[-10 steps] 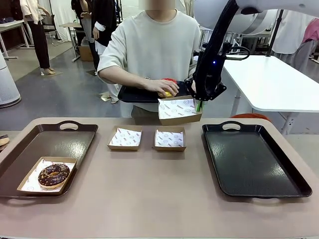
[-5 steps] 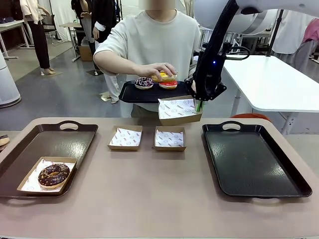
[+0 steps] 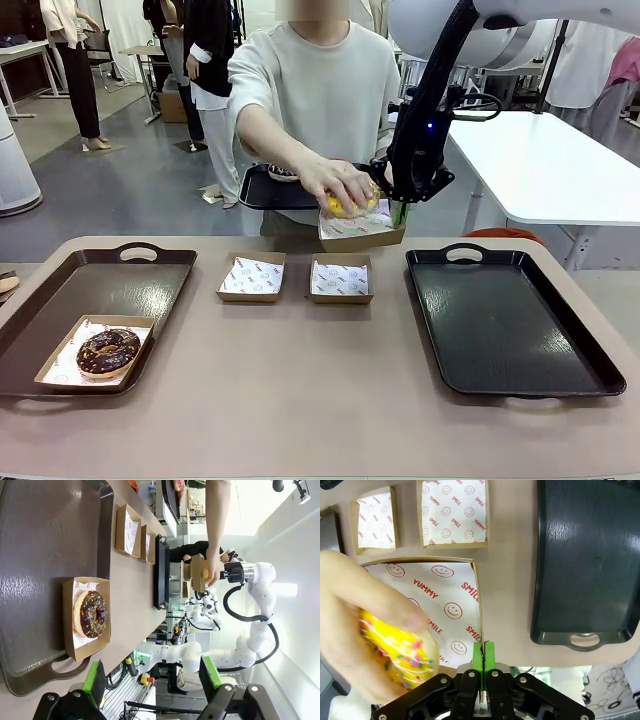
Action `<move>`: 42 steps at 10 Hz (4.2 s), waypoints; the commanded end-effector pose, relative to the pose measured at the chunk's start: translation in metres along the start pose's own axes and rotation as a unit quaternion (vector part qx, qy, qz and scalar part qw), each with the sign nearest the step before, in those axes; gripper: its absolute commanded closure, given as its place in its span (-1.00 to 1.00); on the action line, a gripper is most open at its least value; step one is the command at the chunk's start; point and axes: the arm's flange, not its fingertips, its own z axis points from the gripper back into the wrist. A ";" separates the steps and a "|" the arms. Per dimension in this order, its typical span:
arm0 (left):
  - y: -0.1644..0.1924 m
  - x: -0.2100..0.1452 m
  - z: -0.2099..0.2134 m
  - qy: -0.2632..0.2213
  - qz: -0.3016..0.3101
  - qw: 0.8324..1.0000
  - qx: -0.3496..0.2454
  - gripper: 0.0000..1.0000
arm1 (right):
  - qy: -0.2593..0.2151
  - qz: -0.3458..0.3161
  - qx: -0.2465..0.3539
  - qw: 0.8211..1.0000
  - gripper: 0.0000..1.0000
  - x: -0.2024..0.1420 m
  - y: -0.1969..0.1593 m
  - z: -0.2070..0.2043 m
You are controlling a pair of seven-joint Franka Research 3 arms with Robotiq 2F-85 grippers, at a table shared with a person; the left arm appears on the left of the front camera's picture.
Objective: Individually package the donuts and arrange them on the tray.
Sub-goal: Place the picked Paper togo box on the Handle tray while simultaneously picking up another Paper togo box from the table with the other hand.
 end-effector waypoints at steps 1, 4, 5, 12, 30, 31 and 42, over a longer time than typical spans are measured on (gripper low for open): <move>-0.004 -0.004 0.000 -0.005 0.002 1.000 -0.003 -0.96 | 0.003 0.003 0.004 1.000 1.00 -0.003 -0.002 -0.001; -0.004 -0.004 0.000 -0.005 0.002 1.000 -0.003 -0.96 | 0.003 0.003 0.004 1.000 1.00 -0.003 -0.002 -0.001; -0.004 -0.004 0.000 -0.005 0.002 1.000 -0.003 -0.96 | 0.003 0.003 0.004 1.000 1.00 -0.003 -0.002 -0.001; -0.004 -0.004 0.000 -0.005 0.002 1.000 -0.003 -0.96 | 0.003 0.003 0.004 1.000 1.00 -0.003 -0.002 -0.001; -0.177 0.133 -0.353 0.100 -0.081 0.860 0.493 -0.96 | 0.043 -0.018 0.042 0.998 0.97 -0.047 -0.230 -0.114; -0.160 0.140 -0.374 0.089 -0.093 0.844 0.520 -0.96 | 0.045 -0.026 0.042 0.998 0.97 -0.048 -0.232 -0.127; -0.090 0.135 -0.468 0.102 -0.148 0.814 0.552 -0.96 | 0.051 -0.029 0.044 0.997 0.97 -0.045 -0.237 -0.139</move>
